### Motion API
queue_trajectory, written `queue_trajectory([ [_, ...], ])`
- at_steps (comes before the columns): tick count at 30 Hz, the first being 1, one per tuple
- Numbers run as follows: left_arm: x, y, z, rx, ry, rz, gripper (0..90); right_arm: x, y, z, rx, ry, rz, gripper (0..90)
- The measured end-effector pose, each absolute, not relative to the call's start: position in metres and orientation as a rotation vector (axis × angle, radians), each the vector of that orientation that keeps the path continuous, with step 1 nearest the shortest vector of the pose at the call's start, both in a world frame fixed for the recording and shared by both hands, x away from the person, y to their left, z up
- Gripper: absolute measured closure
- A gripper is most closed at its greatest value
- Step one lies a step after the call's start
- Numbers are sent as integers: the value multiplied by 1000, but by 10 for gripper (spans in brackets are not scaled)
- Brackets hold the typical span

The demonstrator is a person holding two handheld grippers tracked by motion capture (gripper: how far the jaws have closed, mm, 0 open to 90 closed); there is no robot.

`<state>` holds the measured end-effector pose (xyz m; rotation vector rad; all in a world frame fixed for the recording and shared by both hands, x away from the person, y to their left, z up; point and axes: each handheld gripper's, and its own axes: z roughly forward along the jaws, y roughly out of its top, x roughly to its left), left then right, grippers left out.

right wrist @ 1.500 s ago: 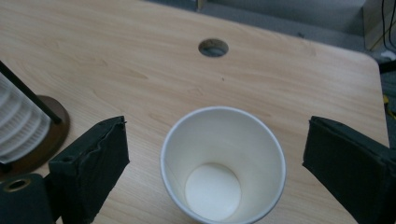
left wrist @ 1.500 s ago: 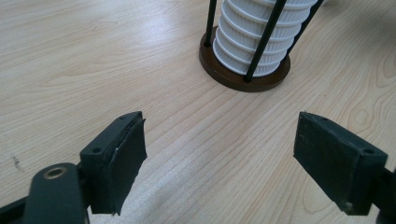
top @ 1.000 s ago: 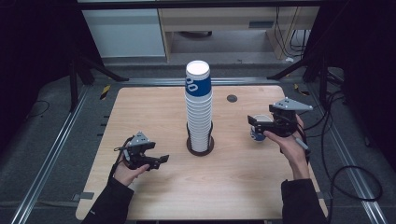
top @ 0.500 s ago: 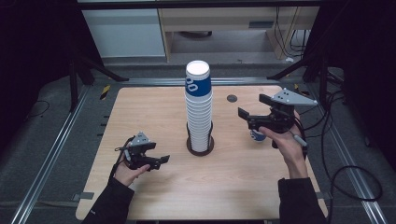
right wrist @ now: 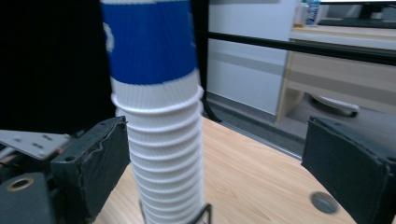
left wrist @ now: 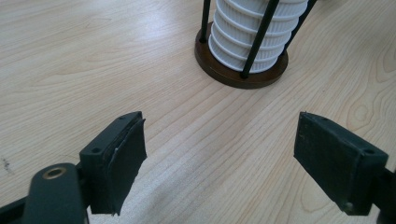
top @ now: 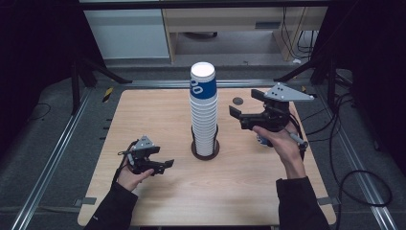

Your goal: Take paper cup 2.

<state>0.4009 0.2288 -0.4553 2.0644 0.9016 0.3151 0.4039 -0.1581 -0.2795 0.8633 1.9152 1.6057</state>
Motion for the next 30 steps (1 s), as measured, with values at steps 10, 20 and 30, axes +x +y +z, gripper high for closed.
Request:
queue_trajectory([
  [10, 401, 229, -456, 2068, 904, 317, 161, 409, -120, -267, 770, 1948, 1675, 65],
  [20, 402, 229, -456, 2060, 903, 311, 160, 432, -90, -269, 769, 1973, 1651, 61],
  [30, 402, 229, -456, 2062, 902, 310, 160, 451, -75, -276, 778, 1965, 1680, 72],
])
